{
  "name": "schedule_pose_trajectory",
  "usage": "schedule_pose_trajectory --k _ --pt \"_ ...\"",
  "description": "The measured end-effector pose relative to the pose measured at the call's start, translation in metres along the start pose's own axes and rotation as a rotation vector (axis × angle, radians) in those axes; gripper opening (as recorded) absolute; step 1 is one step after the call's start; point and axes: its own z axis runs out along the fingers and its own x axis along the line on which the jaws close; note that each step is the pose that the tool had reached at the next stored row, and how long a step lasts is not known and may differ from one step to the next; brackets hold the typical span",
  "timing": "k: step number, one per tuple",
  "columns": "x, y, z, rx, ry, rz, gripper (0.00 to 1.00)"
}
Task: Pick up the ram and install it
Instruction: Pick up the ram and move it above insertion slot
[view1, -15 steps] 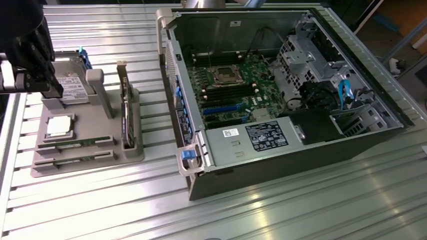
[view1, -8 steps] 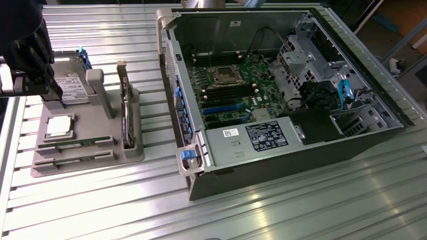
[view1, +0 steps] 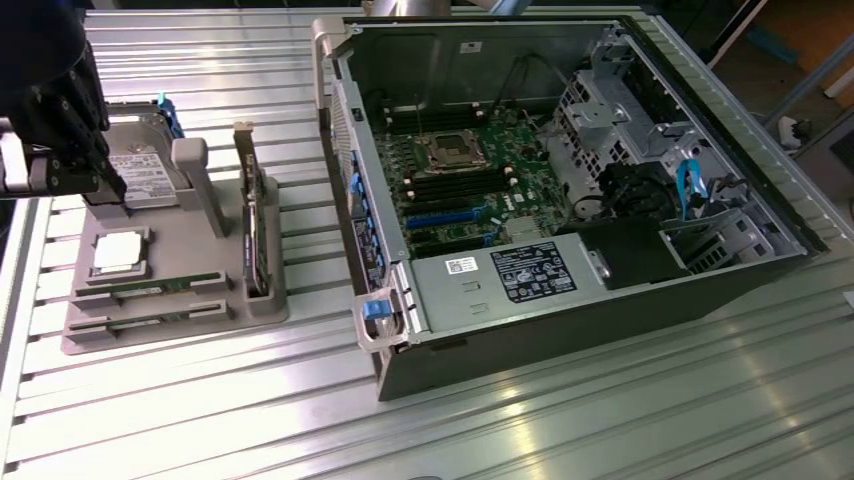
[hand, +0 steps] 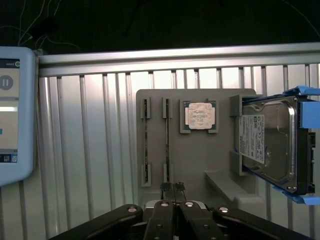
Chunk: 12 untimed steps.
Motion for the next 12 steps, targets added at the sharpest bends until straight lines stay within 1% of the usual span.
schedule_pose_trajectory --k 12 --pt "0.0005 0.0 0.0003 0.0001 -0.0001 0.0 0.11"
